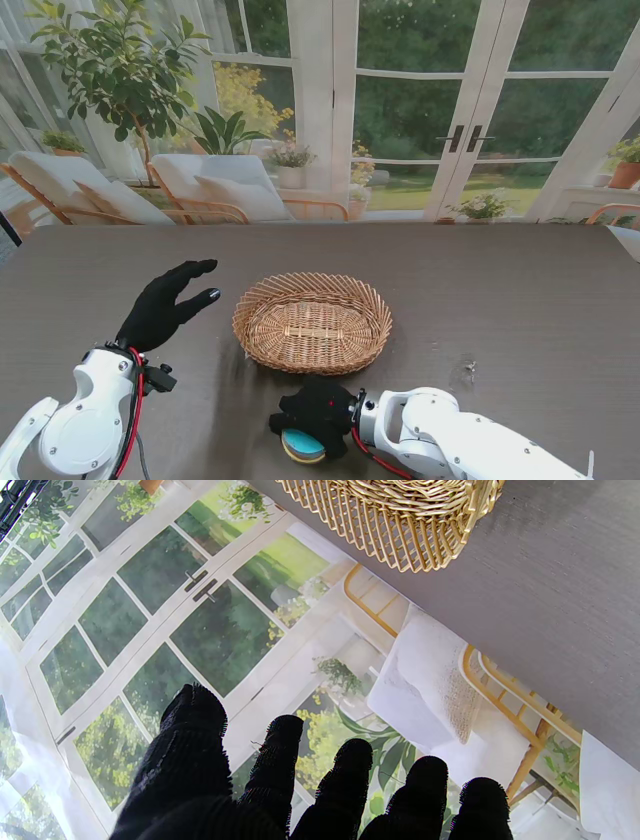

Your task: Stack culture dishes into a storage basket

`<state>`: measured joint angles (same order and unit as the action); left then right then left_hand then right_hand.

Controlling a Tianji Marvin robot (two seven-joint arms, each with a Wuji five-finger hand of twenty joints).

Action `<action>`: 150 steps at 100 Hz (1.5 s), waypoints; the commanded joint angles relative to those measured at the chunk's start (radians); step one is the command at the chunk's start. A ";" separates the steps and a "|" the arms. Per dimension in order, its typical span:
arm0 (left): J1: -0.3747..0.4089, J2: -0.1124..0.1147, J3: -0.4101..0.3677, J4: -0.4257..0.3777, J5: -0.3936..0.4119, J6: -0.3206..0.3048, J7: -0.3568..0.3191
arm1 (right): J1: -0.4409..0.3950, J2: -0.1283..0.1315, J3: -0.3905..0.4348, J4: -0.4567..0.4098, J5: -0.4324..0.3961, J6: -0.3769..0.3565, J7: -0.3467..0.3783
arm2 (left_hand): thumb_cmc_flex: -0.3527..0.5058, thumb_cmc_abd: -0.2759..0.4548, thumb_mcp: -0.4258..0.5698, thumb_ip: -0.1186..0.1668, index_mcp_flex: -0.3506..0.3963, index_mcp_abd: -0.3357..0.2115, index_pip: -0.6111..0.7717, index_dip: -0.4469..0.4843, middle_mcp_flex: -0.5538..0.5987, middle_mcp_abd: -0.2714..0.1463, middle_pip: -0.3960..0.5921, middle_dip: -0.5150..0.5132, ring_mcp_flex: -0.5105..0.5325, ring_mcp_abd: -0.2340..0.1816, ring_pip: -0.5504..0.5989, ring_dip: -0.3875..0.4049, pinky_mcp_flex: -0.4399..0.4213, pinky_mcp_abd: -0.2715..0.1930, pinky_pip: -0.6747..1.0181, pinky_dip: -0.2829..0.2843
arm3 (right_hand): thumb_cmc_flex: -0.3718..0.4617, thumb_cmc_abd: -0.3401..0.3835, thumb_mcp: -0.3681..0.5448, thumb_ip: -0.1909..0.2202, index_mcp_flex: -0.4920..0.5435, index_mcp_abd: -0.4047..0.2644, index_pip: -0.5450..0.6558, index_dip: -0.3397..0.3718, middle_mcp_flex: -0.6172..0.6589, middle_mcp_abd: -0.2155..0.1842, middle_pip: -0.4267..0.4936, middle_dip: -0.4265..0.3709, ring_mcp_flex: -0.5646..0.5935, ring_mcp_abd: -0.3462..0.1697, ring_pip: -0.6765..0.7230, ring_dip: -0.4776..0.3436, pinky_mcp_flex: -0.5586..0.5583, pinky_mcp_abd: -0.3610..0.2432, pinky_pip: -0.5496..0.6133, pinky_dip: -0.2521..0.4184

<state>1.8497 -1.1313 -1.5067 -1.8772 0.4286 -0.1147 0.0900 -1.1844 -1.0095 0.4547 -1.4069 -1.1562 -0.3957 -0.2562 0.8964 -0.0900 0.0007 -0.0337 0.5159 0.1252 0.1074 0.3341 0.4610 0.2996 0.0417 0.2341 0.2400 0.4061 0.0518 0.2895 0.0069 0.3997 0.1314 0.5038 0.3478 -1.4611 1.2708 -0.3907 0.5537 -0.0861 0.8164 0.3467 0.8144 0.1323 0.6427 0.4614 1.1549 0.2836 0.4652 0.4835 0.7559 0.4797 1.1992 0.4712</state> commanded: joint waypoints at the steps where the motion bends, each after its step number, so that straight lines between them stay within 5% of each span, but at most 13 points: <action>1: 0.005 -0.006 -0.002 -0.007 -0.001 0.004 -0.014 | -0.012 0.006 -0.006 0.008 -0.009 -0.004 0.022 | 0.027 0.042 -0.017 0.024 0.007 -0.030 0.002 0.004 -0.012 0.000 0.000 0.006 0.025 0.008 0.005 0.004 0.003 0.012 0.003 0.008 | 0.236 0.202 0.173 0.097 0.226 0.014 0.286 0.097 0.181 -0.122 0.149 0.113 0.094 -0.154 0.046 0.011 0.221 -0.019 0.043 -0.011; 89: 0.013 -0.007 -0.008 -0.012 -0.002 0.014 -0.011 | -0.141 -0.001 0.189 -0.094 0.019 -0.056 0.119 | 0.028 0.043 -0.016 0.024 0.005 -0.029 0.001 0.003 -0.013 -0.002 -0.001 0.006 0.025 0.009 0.004 0.004 0.002 0.012 0.002 0.007 | 0.229 0.205 0.176 0.128 0.215 0.023 0.282 0.096 0.169 -0.115 0.149 0.113 0.090 -0.152 0.045 0.014 0.224 -0.028 0.046 0.001; 150: 0.019 -0.009 -0.012 -0.016 -0.006 0.025 -0.006 | -0.242 -0.008 0.368 -0.238 0.093 -0.084 0.276 | 0.028 0.042 -0.017 0.024 0.009 -0.030 0.003 0.004 -0.012 -0.001 0.000 0.006 0.025 0.009 0.005 0.004 0.003 0.011 0.003 0.007 | 0.231 0.217 0.173 0.138 0.209 0.033 0.280 0.095 0.161 -0.109 0.146 0.112 0.088 -0.143 0.044 0.014 0.227 -0.026 0.052 0.012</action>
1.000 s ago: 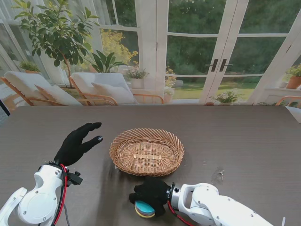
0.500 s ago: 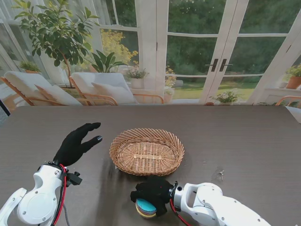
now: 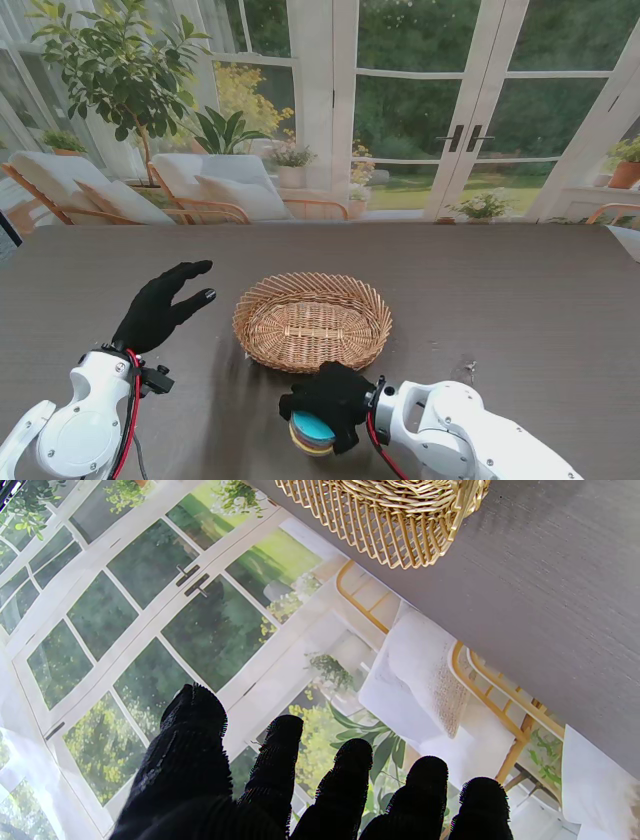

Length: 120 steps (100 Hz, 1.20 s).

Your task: Stack culture dishes into a storage basket

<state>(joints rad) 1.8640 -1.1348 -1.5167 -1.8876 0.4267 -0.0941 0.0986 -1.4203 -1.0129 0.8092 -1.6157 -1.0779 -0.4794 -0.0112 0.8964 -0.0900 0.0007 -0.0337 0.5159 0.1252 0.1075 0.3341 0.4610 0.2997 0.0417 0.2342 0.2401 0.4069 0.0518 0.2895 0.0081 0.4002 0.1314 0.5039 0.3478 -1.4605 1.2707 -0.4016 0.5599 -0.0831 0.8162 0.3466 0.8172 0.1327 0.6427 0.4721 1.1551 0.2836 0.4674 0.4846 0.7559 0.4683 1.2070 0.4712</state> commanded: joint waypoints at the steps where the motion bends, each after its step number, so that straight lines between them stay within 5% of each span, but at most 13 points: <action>1: 0.005 -0.005 -0.003 -0.006 -0.004 0.004 -0.014 | -0.007 -0.004 0.015 -0.031 0.017 0.001 0.034 | 0.029 0.042 -0.016 0.024 0.010 -0.029 0.003 0.004 -0.013 -0.002 0.000 0.006 0.025 0.008 0.005 0.004 0.001 0.010 0.003 0.007 | 0.232 0.217 0.174 0.149 0.202 0.030 0.280 0.095 0.158 -0.109 0.146 0.101 0.087 -0.144 0.042 0.013 0.227 -0.015 0.044 0.012; 67: 0.010 -0.006 -0.007 -0.009 -0.011 0.022 -0.019 | 0.034 -0.017 0.073 -0.096 0.101 0.075 0.138 | 0.028 0.043 -0.017 0.024 0.010 -0.029 0.003 0.004 -0.016 0.000 -0.001 0.006 0.024 0.010 0.004 0.004 0.001 0.010 0.002 0.007 | 0.233 0.232 0.170 0.160 0.196 0.035 0.271 0.091 0.149 -0.105 0.144 0.102 0.086 -0.142 0.043 0.014 0.229 -0.016 0.046 0.021; 120: 0.007 -0.006 -0.006 -0.006 -0.015 0.039 -0.022 | 0.219 -0.043 -0.018 0.017 0.134 0.206 0.116 | 0.028 0.042 -0.017 0.024 0.012 -0.028 0.004 0.004 -0.016 -0.001 -0.001 0.006 0.025 0.009 0.005 0.004 0.001 0.011 0.003 0.007 | 0.234 0.246 0.168 0.172 0.191 0.032 0.269 0.090 0.139 -0.104 0.143 0.101 0.081 -0.140 0.039 0.013 0.232 -0.022 0.050 0.026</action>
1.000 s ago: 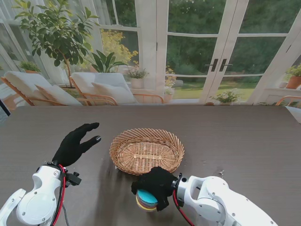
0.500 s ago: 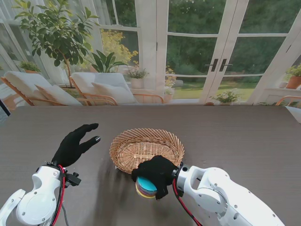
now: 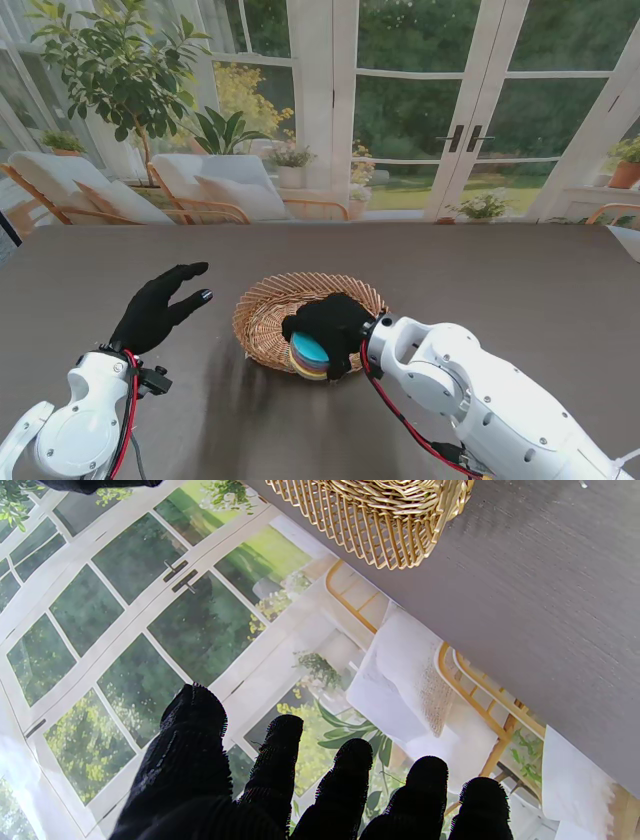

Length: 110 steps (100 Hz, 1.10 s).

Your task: Stack culture dishes into a storage basket

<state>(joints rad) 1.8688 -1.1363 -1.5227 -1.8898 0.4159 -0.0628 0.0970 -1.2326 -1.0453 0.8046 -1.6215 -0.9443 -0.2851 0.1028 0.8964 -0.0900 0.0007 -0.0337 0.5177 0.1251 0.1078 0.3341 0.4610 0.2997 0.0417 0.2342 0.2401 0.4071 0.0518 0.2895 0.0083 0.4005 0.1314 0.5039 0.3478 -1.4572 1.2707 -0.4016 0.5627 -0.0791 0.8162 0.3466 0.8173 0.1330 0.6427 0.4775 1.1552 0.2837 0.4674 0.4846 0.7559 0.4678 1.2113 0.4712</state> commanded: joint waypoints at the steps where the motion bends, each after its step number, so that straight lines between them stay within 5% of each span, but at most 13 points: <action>1: 0.002 -0.005 0.000 -0.004 -0.004 0.008 -0.020 | 0.036 -0.011 -0.017 0.026 0.001 0.014 0.001 | 0.028 0.042 -0.017 0.024 0.010 -0.028 0.003 0.004 -0.015 -0.001 0.000 0.006 0.025 0.009 0.005 0.004 0.001 0.011 0.003 0.007 | 0.233 0.243 0.168 0.172 0.189 0.028 0.269 0.090 0.139 -0.105 0.143 0.096 0.081 -0.139 0.039 0.013 0.232 -0.022 0.046 0.026; 56: -0.023 0.000 0.017 0.014 0.003 0.041 -0.043 | 0.231 -0.056 -0.162 0.235 0.083 0.083 -0.075 | 0.028 0.042 -0.017 0.024 0.007 -0.030 0.002 0.004 -0.015 -0.005 -0.001 0.006 0.025 0.007 0.005 0.004 0.000 0.009 0.002 0.007 | 0.223 0.254 0.168 0.205 0.187 0.022 0.260 0.086 0.129 -0.104 0.143 0.089 0.076 -0.137 0.034 0.011 0.229 -0.015 0.039 0.028; 110: -0.077 0.011 0.055 0.059 0.012 0.076 -0.090 | 0.383 -0.136 -0.337 0.513 0.198 0.088 -0.187 | 0.028 0.044 -0.017 0.024 0.006 -0.029 0.002 0.004 -0.017 -0.006 -0.001 0.006 0.022 0.007 0.005 0.004 -0.001 0.008 0.002 0.007 | 0.210 0.265 0.164 0.224 0.182 0.022 0.259 0.087 0.124 -0.103 0.144 0.084 0.072 -0.133 0.032 0.010 0.228 -0.013 0.037 0.028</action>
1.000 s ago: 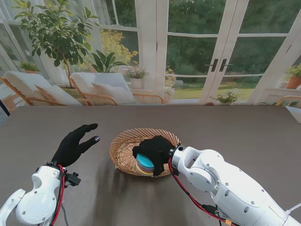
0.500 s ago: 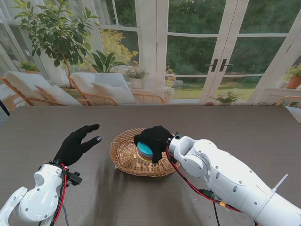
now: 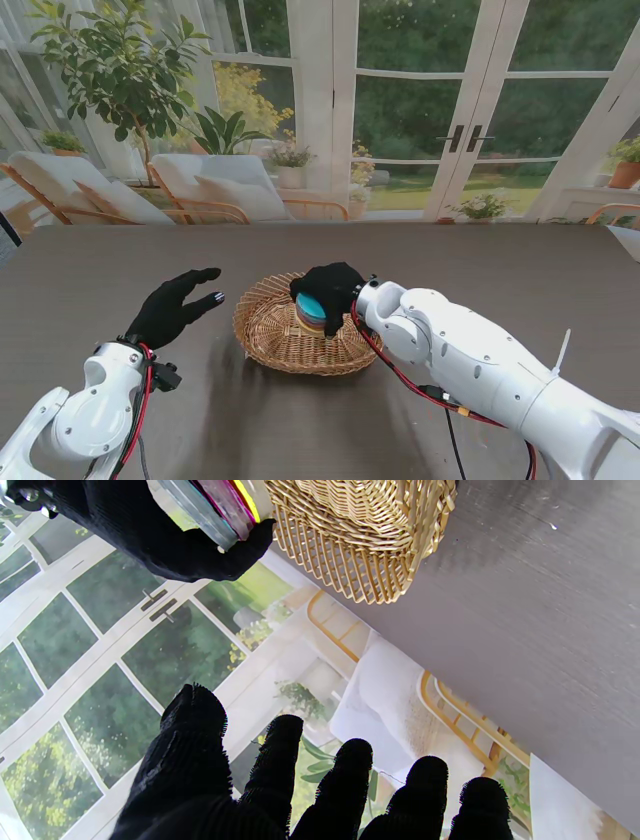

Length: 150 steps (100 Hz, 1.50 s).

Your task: Stack culture dishes into a storage basket

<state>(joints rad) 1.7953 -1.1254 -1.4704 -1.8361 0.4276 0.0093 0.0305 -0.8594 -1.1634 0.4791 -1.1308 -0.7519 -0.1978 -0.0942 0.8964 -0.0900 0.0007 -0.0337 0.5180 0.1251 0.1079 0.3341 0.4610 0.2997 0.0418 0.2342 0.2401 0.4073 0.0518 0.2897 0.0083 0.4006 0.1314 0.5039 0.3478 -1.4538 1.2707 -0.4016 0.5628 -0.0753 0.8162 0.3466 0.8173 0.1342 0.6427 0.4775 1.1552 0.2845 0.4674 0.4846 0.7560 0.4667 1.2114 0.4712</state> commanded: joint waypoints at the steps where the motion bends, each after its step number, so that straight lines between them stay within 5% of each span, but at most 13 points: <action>1: -0.004 0.000 0.003 0.006 0.000 0.005 -0.024 | 0.012 -0.020 -0.015 0.028 0.007 0.000 0.008 | 0.028 0.044 -0.017 0.024 0.005 -0.029 0.002 0.004 -0.017 -0.006 -0.001 0.006 0.022 0.006 0.005 0.004 -0.001 0.008 0.002 0.007 | 0.209 0.263 0.164 0.224 0.181 0.017 0.259 0.087 0.123 -0.105 0.144 0.083 0.072 -0.133 0.032 0.010 0.227 -0.012 0.036 0.028; 90: -0.004 0.001 0.005 0.013 -0.002 0.016 -0.033 | 0.141 -0.149 -0.222 0.329 0.066 -0.034 -0.090 | 0.030 0.045 -0.016 0.024 0.009 -0.027 0.003 0.004 -0.017 -0.008 -0.001 0.007 0.024 0.007 0.005 0.005 -0.001 0.007 0.002 0.007 | 0.180 0.259 0.164 0.221 0.177 0.014 0.256 0.086 0.107 -0.109 0.149 0.077 0.047 -0.131 0.016 0.002 0.218 -0.034 0.028 0.025; 150: -0.010 0.003 0.009 0.021 -0.009 0.024 -0.047 | 0.169 -0.194 -0.284 0.435 0.073 -0.061 -0.117 | 0.030 0.045 -0.016 0.025 0.006 -0.027 0.002 0.004 -0.017 -0.005 0.000 0.008 0.024 0.008 0.005 0.005 -0.001 0.008 0.002 0.007 | 0.134 0.251 0.150 0.212 0.087 0.008 0.213 0.073 0.011 -0.120 0.154 0.076 -0.050 -0.105 -0.030 -0.017 0.118 -0.024 -0.041 0.022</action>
<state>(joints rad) 1.7850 -1.1219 -1.4631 -1.8162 0.4242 0.0285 0.0059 -0.6925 -1.3498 0.2016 -0.7064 -0.6729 -0.2519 -0.2195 0.8964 -0.0900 0.0007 -0.0337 0.5180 0.1251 0.1080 0.3341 0.4610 0.2997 0.0418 0.2342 0.2401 0.4073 0.0518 0.2899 0.0083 0.4007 0.1314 0.5039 0.3478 -1.4284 1.2707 -0.3999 0.5475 -0.0723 0.8162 0.3466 0.7940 0.1346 0.6437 0.4787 1.1271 0.2822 0.4453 0.4790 0.7560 0.4455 1.1925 0.4712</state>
